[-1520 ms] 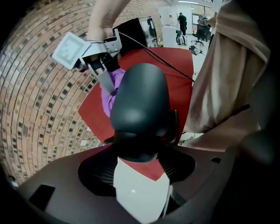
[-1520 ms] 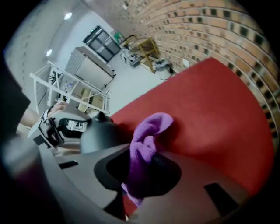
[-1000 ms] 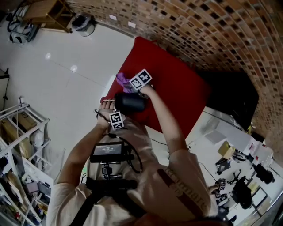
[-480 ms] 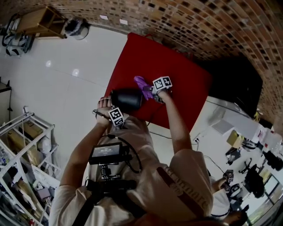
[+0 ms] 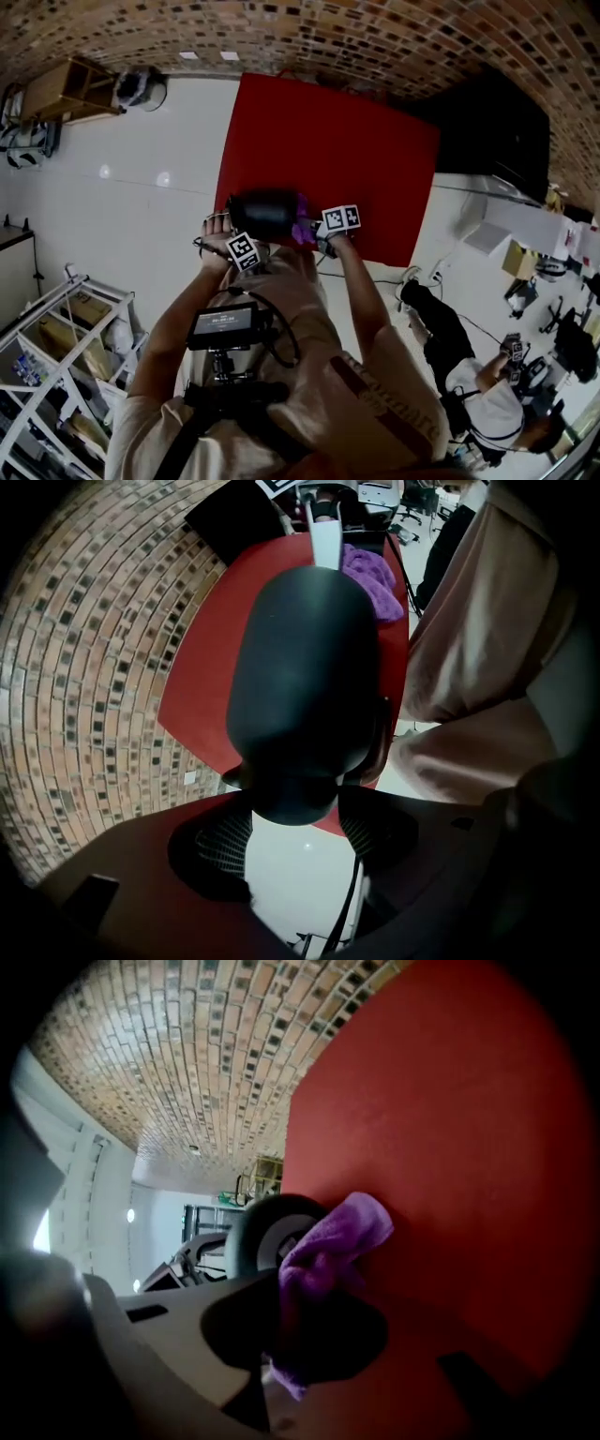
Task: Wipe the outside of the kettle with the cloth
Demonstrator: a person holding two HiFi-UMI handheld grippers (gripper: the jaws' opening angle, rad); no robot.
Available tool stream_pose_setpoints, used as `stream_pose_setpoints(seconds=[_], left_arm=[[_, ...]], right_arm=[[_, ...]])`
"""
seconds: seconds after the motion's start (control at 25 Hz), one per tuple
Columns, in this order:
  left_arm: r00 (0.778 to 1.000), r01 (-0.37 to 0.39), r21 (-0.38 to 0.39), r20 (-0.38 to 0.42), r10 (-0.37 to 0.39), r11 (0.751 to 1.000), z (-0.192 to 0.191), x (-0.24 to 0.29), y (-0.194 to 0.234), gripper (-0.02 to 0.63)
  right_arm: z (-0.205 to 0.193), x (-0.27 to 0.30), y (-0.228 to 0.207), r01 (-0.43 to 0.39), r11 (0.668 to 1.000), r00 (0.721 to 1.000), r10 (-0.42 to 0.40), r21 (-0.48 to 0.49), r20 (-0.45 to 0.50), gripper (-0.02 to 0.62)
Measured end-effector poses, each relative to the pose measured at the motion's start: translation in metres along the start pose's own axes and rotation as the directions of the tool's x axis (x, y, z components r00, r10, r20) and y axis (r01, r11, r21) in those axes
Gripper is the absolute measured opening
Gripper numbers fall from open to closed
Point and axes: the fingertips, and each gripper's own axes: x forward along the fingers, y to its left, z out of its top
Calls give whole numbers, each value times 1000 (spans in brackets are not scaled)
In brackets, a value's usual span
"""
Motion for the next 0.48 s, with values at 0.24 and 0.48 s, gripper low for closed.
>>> stream_pose_setpoints(seconds=[0.24,0.48], left_arm=[[1000,-15,13,-10,15,1000,2,-2,0,279],[1000,-5,-13,-12,5,1000,5,1,-1,279]], right_arm=[[78,-17,21,-73,997,926,53,40,373,83],[30,-16,10,-56,994,936,20,91,351,83]])
